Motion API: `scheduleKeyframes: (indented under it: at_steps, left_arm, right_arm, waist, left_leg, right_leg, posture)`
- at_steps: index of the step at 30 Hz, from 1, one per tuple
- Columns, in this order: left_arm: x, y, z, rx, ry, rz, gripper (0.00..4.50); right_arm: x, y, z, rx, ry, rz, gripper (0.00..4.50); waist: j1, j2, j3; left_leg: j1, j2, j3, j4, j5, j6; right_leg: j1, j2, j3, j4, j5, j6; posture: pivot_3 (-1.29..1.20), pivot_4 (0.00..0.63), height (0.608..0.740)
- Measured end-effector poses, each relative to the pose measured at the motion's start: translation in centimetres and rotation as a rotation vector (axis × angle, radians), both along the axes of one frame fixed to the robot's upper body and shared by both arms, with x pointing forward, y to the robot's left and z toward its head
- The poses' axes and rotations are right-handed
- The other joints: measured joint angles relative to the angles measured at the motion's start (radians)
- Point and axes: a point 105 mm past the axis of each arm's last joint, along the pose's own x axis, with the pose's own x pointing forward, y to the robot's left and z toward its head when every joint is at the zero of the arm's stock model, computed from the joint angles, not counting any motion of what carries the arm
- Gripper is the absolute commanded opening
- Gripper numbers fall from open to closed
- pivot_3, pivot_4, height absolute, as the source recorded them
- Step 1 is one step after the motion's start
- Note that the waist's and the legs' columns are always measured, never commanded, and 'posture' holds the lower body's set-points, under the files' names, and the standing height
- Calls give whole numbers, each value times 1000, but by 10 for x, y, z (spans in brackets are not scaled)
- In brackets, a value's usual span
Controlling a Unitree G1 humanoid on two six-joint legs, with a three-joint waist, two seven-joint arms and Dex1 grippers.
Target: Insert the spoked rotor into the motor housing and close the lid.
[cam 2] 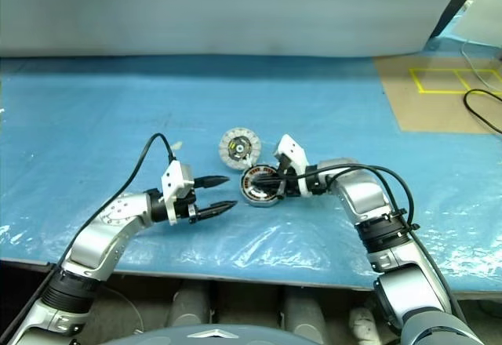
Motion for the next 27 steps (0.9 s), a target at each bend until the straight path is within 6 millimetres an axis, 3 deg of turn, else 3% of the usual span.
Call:
scheduleKeyframes:
  at_steps: [5,9,12,15,20,23,27]
  left_arm:
    - [0,1,0,3,0,1,3143]
    - [-1,1,-1,2,8,2,3143]
    - [-3,0,0,-1,5,-3,3143]
    - [-5,0,-1,-7,13,-4,3143]
    - [-6,0,0,-12,-10,-6,3143]
    - [-2,2,0,-9,-14,0,3143]
    - [0,4,1,-10,-19,10,3143]
  right_arm:
    - [-1,-3,5,-17,-25,9,34]
    - [-13,-7,37,-68,-155,108,34]
    - [-17,-20,42,-161,-247,175,645]
    - [-20,-41,37,-318,-333,279,1594]
    - [-17,-45,36,-372,-372,358,3220]
    - [-10,-42,39,-394,-426,372,3220]
    - [-12,-36,27,-445,-459,449,3220]
  waist:
    - [1,0,0]
    - [1,0,0]
    - [3,0,0]
    - [2,0,0]
    - [-6,0,0]
    - [-5,0,0]
    - [-2,0,0]
  left_leg:
    - [-2,0,0,0,0,0]
    - [-3,0,0,0,0,-1]
    - [-3,0,0,0,0,0]
    - [-3,0,0,0,-1,1]
    - [-2,1,0,0,-1,2]
    - [-2,0,0,1,-1,3]
    - [-3,0,0,2,-1,3]
  right_leg:
    - [0,0,0,-1,0,0]
    - [-1,0,0,-3,0,0]
    - [-1,0,0,-3,0,0]
    - [-1,0,0,-3,0,0]
    - [-1,1,0,-1,0,0]
    - [-1,0,0,0,0,0]
    - [-1,0,0,-1,0,0]
  posture:
    - [0,150,740]
    - [0,150,740]
    - [0,150,740]
    - [0,150,740]
    - [0,150,740]
    - [0,150,740]
    - [0,150,740]
